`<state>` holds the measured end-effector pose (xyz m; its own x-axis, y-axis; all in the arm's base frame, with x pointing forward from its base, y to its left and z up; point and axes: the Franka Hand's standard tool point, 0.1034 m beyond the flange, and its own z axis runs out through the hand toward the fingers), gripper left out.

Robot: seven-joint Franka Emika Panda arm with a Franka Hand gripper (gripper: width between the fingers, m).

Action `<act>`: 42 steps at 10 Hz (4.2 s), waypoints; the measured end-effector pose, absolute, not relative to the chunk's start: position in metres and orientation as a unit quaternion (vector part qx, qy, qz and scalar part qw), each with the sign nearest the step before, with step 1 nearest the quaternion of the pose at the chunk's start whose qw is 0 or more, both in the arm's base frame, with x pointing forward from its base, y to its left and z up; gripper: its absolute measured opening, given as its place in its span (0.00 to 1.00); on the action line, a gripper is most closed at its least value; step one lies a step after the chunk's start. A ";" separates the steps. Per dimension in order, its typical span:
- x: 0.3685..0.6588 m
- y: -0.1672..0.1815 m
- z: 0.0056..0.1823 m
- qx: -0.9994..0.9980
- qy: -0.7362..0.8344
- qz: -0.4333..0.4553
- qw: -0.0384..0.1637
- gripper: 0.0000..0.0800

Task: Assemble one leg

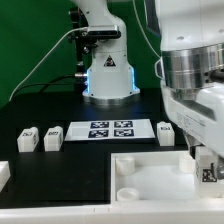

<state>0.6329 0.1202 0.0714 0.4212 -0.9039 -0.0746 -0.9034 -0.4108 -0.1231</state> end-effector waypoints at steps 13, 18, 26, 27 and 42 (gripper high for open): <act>0.631 0.119 0.070 -0.984 0.173 -0.027 0.044 0.37; 0.632 0.116 0.070 -0.957 0.285 -0.024 0.046 0.37; 0.631 0.106 0.070 -0.917 0.393 -0.016 0.061 0.37; 0.631 0.106 0.069 -0.917 0.393 -0.015 0.061 0.45; 0.629 0.107 0.072 -0.993 -0.108 -0.041 0.001 0.39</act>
Offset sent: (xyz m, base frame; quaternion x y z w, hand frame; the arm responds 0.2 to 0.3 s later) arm 0.0000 0.0000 0.0000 0.0000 0.0000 -0.2667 0.9638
